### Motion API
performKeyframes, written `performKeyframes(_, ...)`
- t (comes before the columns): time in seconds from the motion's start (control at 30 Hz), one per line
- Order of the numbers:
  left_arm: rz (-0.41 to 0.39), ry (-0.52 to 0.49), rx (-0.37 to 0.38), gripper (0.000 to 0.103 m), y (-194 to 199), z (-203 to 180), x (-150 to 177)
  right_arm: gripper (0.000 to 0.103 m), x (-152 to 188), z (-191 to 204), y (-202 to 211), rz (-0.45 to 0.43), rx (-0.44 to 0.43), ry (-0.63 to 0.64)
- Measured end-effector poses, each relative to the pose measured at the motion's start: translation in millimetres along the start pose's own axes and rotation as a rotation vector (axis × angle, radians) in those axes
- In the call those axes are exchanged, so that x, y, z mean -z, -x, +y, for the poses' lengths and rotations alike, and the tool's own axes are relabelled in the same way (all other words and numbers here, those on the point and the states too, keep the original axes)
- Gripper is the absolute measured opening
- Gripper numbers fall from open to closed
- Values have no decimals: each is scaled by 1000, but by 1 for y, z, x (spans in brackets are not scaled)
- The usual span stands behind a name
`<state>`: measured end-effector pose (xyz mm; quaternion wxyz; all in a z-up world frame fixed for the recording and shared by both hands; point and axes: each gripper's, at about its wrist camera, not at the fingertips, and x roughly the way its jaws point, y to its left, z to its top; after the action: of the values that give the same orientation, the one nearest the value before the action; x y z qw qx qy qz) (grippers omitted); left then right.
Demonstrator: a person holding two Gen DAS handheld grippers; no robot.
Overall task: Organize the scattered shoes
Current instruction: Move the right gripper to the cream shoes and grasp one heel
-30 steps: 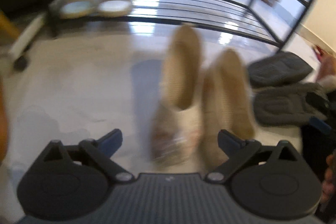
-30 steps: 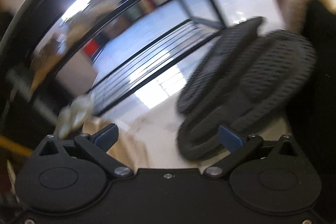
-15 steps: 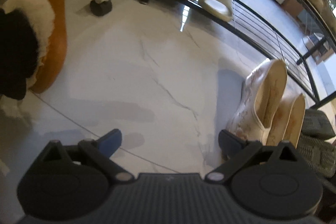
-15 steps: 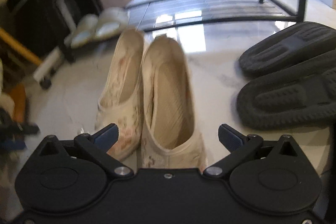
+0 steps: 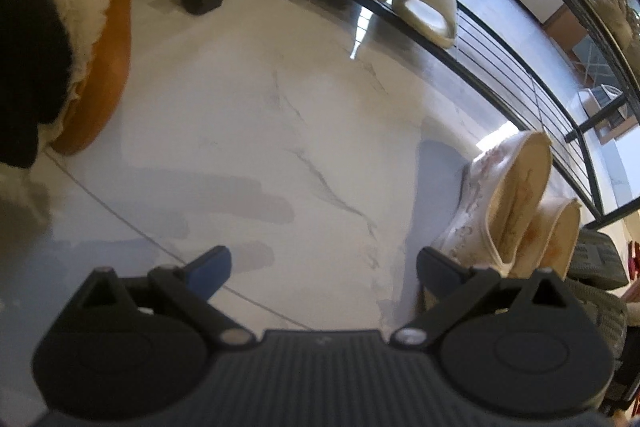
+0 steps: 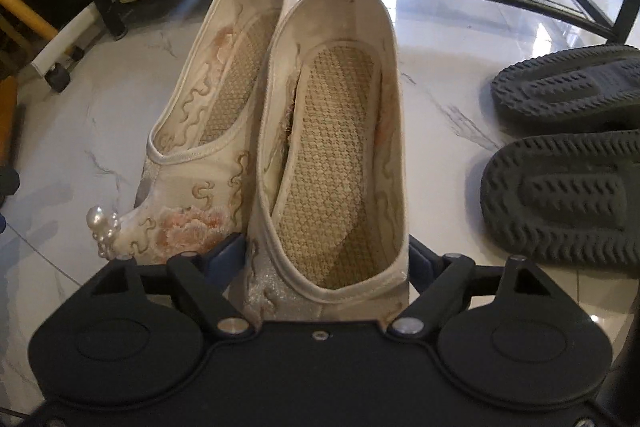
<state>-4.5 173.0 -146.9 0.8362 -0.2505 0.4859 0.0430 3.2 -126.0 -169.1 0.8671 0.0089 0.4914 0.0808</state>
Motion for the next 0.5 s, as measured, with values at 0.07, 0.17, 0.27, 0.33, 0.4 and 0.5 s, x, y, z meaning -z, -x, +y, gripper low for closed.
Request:
performKeyframes(0.07,-13,-6,-16,100,-1,1,-1,85,-6,-1,-6,33,-4,-23)
performKeyframes(0.17,-17,-31,-32,100,0,-1,-1,86,-15,-4,-13,87,-5,-64)
performKeyframes(0.27,-27,-70,-46,100,1,-5,0,85,-21,-4,-14,129,3,-81)
performKeyframes(0.33,-35,-96,-49,100,2,-7,0,83,-23,-3,-14,145,9,-80)
performKeyframes(0.4,-42,-121,-50,100,3,-10,1,83,-26,-4,-15,166,6,-96)
performKeyframes(0.5,-46,-152,-44,100,4,-15,2,82,-30,-5,-18,181,3,-103)
